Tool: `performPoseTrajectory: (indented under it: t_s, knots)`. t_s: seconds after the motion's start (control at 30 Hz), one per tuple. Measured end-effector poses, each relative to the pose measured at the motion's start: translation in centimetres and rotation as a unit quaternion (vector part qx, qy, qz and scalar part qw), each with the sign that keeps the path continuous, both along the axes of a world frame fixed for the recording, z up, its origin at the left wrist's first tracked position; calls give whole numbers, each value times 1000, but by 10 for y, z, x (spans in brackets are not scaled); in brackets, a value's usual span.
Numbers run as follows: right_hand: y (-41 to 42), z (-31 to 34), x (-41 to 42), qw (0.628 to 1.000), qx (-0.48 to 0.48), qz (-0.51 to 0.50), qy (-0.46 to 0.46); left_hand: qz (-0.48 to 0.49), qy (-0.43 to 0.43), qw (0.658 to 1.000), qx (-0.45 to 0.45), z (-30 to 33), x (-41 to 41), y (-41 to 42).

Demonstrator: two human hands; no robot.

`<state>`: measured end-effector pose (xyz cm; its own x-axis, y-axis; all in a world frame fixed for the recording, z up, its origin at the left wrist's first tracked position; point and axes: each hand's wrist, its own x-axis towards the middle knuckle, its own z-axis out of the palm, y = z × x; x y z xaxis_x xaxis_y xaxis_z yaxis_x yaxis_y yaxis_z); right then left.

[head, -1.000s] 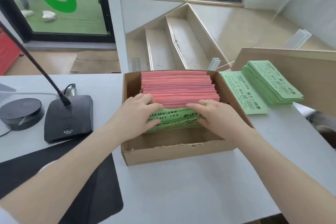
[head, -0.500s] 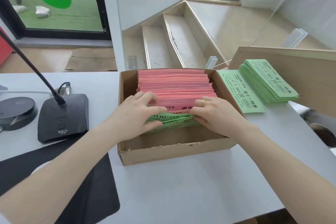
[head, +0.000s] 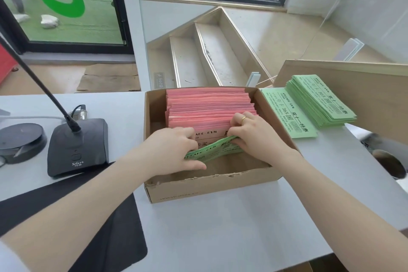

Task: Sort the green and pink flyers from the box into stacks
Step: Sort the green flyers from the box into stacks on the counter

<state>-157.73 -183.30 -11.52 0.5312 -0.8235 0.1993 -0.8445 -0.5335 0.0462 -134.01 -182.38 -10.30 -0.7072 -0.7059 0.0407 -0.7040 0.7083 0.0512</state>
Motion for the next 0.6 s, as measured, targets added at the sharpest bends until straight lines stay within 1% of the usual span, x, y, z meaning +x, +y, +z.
performPoseTrajectory:
  t_s: [0.03,0.07,0.1,0.13,0.17,0.2,0.23,0.27,0.3,0.4,0.47,0.53,0.6]
  knots:
    - [2,1,0,1000,-11,-12,-14,19,-22,1000,4,0,-2,2]
    - [5,4,-1,999,-23,-28,-37,41,-4,999,10,1,-4,4]
    - [9,8,-2,996,-37,-46,-66,55,47,997,4,2,-4,6]
    - [12,13,-5,992,-52,-65,-93,77,139,987,6,4,-2,8]
    - [17,20,-7,987,-64,-85,-117,109,249,962,27,9,-1,9]
    - [22,28,-10,983,-68,-101,-139,139,347,925,66,16,0,10]
    - [27,37,-12,979,-65,-111,-158,161,427,883,112,23,-1,13]
    - [34,46,-13,975,-58,-115,-179,167,485,845,152,29,-4,18]
    - [41,55,-14,971,-53,-113,-203,159,525,816,181,35,-8,24]
    - [66,80,-14,953,-42,-91,-286,143,622,739,216,46,-24,49]
    - [83,90,-21,940,-62,-78,-326,138,659,709,211,49,-33,68]
    - [100,94,-34,929,-66,-72,-356,120,668,701,219,46,-43,88]
    - [119,87,-51,923,-27,-79,-375,106,648,717,232,37,-54,110]
